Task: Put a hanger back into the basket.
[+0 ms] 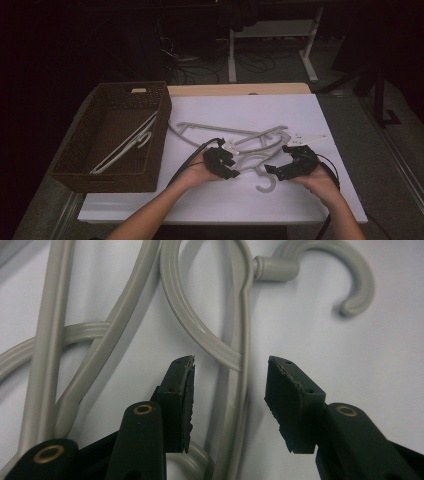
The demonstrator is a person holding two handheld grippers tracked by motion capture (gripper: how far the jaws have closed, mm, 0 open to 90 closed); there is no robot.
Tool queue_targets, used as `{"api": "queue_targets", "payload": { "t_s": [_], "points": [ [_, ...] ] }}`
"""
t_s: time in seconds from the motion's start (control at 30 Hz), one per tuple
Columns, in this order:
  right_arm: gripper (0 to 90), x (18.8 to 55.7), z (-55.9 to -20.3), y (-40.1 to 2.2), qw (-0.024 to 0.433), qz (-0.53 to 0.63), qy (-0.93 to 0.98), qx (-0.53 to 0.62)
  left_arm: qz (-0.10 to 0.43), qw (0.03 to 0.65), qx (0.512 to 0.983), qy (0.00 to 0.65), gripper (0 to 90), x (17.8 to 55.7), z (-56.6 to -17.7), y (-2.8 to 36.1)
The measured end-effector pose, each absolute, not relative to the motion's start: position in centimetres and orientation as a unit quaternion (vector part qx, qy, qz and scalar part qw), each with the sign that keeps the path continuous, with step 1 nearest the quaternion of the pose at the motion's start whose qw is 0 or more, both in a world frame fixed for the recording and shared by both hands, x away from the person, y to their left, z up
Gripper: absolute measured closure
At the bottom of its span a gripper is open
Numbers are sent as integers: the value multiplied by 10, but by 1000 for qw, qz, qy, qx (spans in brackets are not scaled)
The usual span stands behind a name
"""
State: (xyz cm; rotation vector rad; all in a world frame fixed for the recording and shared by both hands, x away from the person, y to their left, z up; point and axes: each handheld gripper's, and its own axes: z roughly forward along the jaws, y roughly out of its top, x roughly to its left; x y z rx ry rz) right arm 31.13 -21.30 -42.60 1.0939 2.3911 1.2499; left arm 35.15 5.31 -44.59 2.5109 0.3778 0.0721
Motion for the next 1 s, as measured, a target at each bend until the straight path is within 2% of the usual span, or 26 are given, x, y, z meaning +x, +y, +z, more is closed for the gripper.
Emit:
{"api": "queue_targets", "payload": {
  "t_s": [0.3, 0.63, 0.67, 0.77, 1.0],
  "points": [
    [0, 311, -426, -212, 115, 425, 818, 371, 49, 275, 950, 139, 591, 346, -446, 45],
    [0, 312, -426, -211, 115, 426, 818, 370, 45, 256, 957, 132, 711, 346, -443, 39],
    [0, 311, -426, -212, 114, 426, 817, 371, 45, 255, 957, 132, 751, 346, -443, 39],
    [0, 311, -426, -212, 114, 427, 816, 372, 49, 253, 958, 127, 795, 345, -443, 38],
    [0, 311, -425, -213, 116, 430, 815, 372, 52, 263, 955, 129, 819, 343, -444, 40]
  ]
}}
